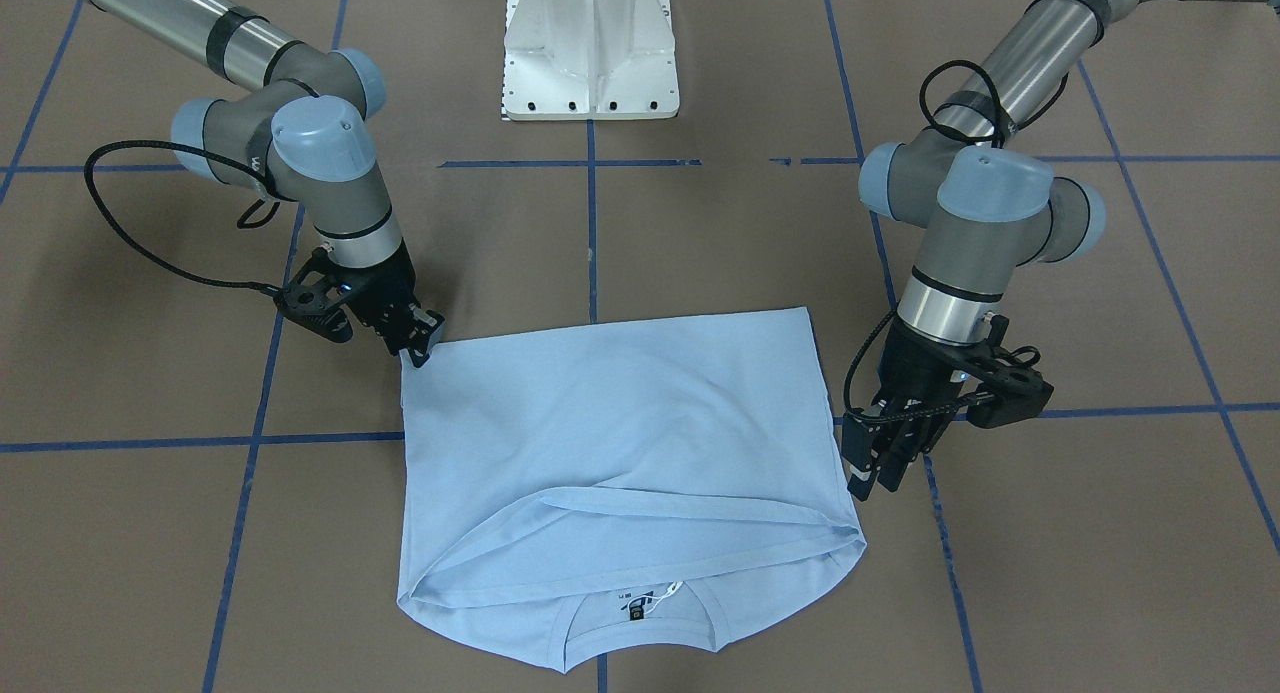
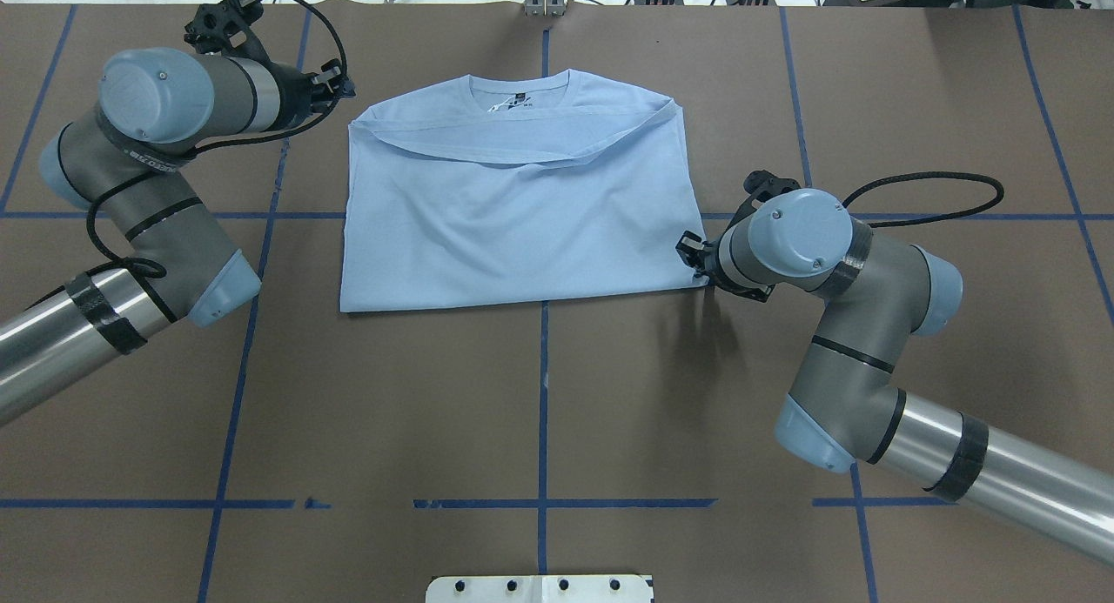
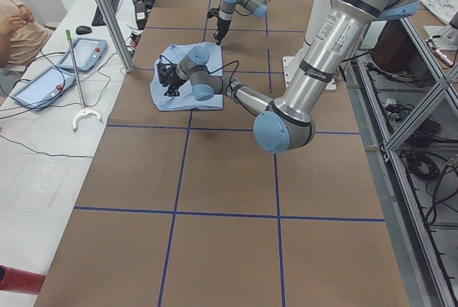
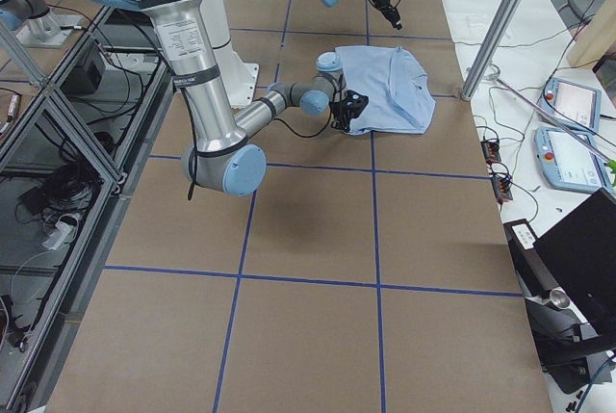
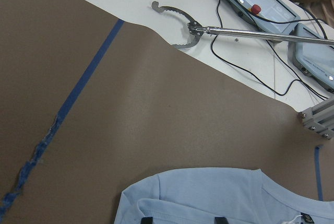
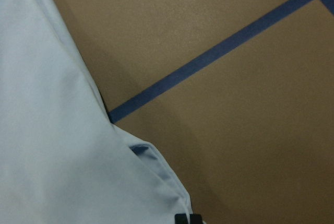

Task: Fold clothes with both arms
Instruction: 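Drag the folded shirt toward the right arm, rotating it, with the right gripper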

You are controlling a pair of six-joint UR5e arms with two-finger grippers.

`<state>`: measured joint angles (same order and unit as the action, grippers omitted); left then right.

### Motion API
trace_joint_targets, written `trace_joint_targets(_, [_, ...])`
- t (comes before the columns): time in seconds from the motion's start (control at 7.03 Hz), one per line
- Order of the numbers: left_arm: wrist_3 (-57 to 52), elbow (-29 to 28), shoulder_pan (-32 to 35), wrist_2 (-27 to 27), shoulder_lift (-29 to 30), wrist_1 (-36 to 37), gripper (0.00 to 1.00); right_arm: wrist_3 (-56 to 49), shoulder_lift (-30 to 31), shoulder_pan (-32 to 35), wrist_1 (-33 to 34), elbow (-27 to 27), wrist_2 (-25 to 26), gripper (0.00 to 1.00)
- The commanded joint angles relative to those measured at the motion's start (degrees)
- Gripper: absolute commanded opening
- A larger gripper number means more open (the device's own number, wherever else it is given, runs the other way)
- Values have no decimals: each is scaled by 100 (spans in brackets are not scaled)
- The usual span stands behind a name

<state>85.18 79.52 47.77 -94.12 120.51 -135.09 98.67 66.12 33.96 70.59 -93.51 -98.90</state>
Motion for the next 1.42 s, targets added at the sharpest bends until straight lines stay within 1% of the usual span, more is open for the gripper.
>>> trace_joint_targets(0.0, [-1, -7, -5, 16, -1, 0, 50, -40, -20, 75, 8, -140, -24, 0])
trace_joint_targets(0.14, [25, 71, -5, -1, 8, 0, 50, -23, 154, 110, 77, -620, -7, 0])
trace_joint_targets(0.28, [25, 220, -31, -27, 8, 0, 50, -23, 825, -89, 87, -1373, -15, 0])
trace_joint_targets(0.43, [43, 265, -57, -36, 8, 0, 51, 12, 1676, -535, 87, -2268, -33, 0])
trace_joint_targets(0.57, [52, 370, -84, -36, -1, 0, 51, 160, 2120, -879, 87, -2877, -50, 0])
trace_joint_targets(0.71, [217, 475, -136, -36, -53, 0, 51, 614, 2333, -1239, 148, -3179, -77, 0])
trace_joint_targets(0.85, [445, 616, -285, -115, -71, 0, 51, 914, 2553, -1800, 488, -3539, -68, 0])
trace_joint_targets(1.0, [613, 756, -417, -150, -71, 0, 51, 1100, 2624, -2467, 874, -3847, -77, 0])
trace_joint_targets(1.14, [719, 1010, -505, -177, -176, 0, 51, 1354, 2738, -3056, 1113, -4068, -77, 0])
trace_joint_targets(1.28, [763, 1317, -567, -473, -342, 0, 52, 1479, 2800, -3419, 1124, -4192, -77, 0])
